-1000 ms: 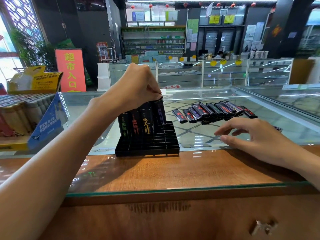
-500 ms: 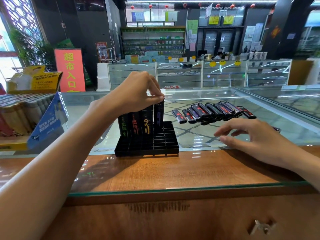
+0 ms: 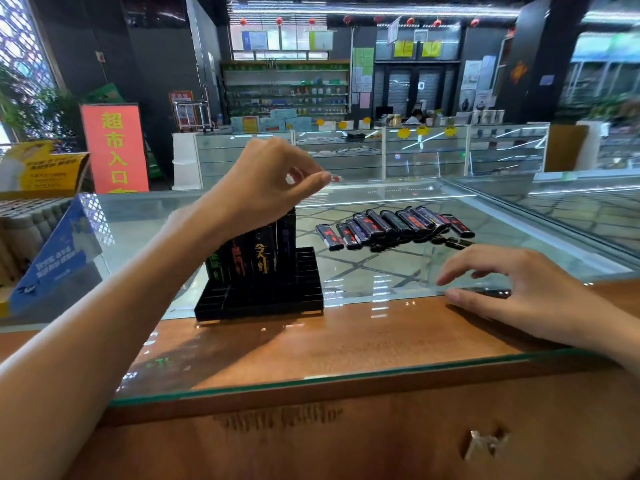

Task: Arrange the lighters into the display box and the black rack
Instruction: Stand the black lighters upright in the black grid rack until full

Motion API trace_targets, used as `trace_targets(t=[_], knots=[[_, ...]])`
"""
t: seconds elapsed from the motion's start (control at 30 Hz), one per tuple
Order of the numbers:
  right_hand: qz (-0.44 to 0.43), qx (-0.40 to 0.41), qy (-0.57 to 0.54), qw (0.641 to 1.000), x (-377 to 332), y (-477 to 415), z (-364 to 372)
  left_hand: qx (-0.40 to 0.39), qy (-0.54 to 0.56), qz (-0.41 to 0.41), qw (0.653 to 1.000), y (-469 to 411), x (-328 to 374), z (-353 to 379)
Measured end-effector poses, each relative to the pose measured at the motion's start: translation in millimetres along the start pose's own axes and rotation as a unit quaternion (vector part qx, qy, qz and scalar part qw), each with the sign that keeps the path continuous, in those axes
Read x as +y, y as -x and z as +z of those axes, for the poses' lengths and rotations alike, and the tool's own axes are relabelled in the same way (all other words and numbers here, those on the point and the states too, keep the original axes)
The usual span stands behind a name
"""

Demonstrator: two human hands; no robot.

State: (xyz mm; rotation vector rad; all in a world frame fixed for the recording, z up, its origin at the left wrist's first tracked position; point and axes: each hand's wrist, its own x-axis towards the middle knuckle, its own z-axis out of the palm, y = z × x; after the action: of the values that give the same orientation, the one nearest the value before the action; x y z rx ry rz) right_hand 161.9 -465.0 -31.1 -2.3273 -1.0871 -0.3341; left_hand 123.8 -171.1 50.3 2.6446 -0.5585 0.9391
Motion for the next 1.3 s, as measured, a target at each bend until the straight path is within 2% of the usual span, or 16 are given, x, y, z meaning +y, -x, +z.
trace_targets(t=[0.07, 0.13, 0.3, 0.4, 0.47, 0.53, 0.63, 0.87, 0.93, 1.03, 1.2, 1.3], knots=[[0.004, 0.001, 0.009, 1.0, 3.9, 6.6, -5.5, -0.022, 0.008, -0.018, 1.0, -12.7, 15.0, 16.4], [0.005, 0.002, 0.016, 1.0, 6.6, 11.8, -10.0, -0.091, 0.005, -0.094, 0.991, -30.4, 25.8, 38.1], [-0.005, 0.0, 0.018, 1.0, 7.0, 21.4, -15.1, -0.249, -0.016, -0.279, 0.927, -65.0, 33.2, 83.7], [-0.005, 0.008, 0.018, 1.0, 7.9, 23.0, -12.0, -0.292, 0.033, -0.332, 0.896, -74.2, 30.5, 98.0], [-0.007, 0.015, 0.019, 1.0, 10.1, 23.8, -10.3, -0.325, -0.018, -0.353, 0.877, -81.4, 34.7, 102.0], [-0.003, 0.016, 0.015, 1.0, 11.6, 24.2, -9.9, -0.346, -0.076, -0.354, 0.866, -89.0, 39.6, 104.8], [-0.001, 0.017, 0.005, 1.0, 12.9, 24.4, -9.3, -0.359, -0.102, -0.317, 0.872, -96.8, 50.2, 105.6], [0.002, 0.015, 0.004, 1.0, 12.6, 24.6, -8.0, -0.404, -0.198, -0.277, 0.849, -98.7, 65.7, 113.3], [0.003, 0.017, 0.007, 1.0, 12.3, 24.8, -7.9, -0.385, -0.221, -0.246, 0.862, -96.3, 70.0, 115.6], [0.004, 0.02, 0.014, 1.0, 12.4, 25.4, -8.0, -0.354, -0.196, -0.212, 0.889, -92.5, 73.7, 125.3], [0.009, 0.016, 0.013, 1.0, 11.7, 25.9, -8.3, -0.285, -0.139, -0.228, 0.921, -81.6, 72.6, 135.8], [0.012, 0.013, 0.009, 1.0, 9.4, 25.8, -9.4, -0.228, -0.118, -0.207, 0.944, -73.0, 70.0, 135.0]])
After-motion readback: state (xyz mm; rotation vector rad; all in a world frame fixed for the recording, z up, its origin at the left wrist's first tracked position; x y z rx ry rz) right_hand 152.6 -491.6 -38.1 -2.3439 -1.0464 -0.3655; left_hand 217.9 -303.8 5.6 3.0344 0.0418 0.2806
